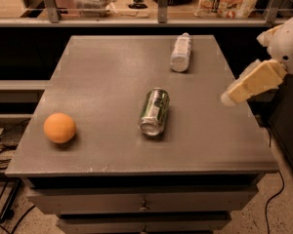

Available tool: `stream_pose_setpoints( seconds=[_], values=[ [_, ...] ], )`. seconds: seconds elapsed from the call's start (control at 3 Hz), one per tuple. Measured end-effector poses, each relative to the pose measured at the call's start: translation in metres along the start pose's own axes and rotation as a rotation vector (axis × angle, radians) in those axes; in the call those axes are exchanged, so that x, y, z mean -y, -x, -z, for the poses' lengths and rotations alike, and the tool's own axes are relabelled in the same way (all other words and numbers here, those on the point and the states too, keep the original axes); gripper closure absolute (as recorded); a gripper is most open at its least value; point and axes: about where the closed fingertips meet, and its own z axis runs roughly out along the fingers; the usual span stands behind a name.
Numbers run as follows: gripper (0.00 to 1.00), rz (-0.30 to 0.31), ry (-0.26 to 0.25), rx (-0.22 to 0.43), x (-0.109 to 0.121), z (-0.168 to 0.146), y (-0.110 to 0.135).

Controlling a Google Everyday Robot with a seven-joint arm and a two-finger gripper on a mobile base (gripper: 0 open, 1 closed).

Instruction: Move blue plastic bottle near orange

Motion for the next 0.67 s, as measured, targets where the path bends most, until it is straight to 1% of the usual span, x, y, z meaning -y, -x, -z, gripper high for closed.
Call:
stream_pose_setpoints(
  seconds=[0.33, 0.67],
  values=[
    [0.0, -0.06, -0.015, 0.076, 0.012, -0.024, 0.017],
    [0.0, -0.159, -0.026, 0.207, 0.035, -0.057, 0.035]
  ],
)
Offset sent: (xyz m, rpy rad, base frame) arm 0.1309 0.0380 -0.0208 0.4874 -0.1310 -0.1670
